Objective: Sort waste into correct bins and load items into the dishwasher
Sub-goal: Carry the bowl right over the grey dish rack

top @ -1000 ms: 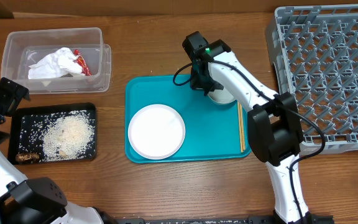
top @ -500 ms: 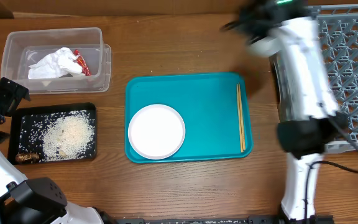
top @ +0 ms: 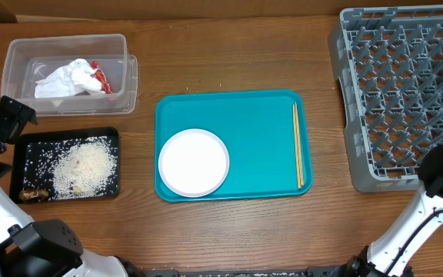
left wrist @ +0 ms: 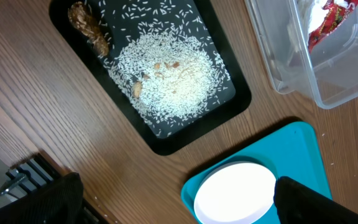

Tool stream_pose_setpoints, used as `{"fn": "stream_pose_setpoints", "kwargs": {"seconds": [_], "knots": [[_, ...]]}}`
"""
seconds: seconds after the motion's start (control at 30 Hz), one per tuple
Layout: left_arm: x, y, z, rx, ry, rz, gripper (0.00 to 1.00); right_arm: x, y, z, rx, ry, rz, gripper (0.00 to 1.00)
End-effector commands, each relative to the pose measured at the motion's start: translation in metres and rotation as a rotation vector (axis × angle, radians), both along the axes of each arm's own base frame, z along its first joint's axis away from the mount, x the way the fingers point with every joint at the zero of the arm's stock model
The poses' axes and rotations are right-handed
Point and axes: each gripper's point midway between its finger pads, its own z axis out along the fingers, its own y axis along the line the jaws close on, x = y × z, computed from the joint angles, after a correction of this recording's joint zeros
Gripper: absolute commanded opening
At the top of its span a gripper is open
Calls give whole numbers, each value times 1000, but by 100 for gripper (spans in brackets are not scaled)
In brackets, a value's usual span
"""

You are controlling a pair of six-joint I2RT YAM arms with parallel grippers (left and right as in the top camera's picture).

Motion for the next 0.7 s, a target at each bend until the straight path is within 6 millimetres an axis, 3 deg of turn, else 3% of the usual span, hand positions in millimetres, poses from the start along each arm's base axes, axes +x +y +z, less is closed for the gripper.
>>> {"fn": "stream_pose_setpoints", "kwargs": {"seconds": [0.0, 0.17, 0.4, 0.53, 0.67], "knots": [[0, -2, -1, 1, 6, 9, 100, 18, 15, -41, 122, -40, 184, 4], [0, -2, -1, 1, 6, 9, 100, 29, 2, -76, 267, -105, 189, 4], [0, -2, -1, 1, 6, 9, 100, 32, -1, -118, 280, -124, 179, 4], [0, -2, -1, 1, 6, 9, 100, 29, 0, -137, 292, -111, 179, 4], [0, -2, -1, 1, 6, 9, 100, 24, 0, -141, 316, -111, 203, 4]]}}
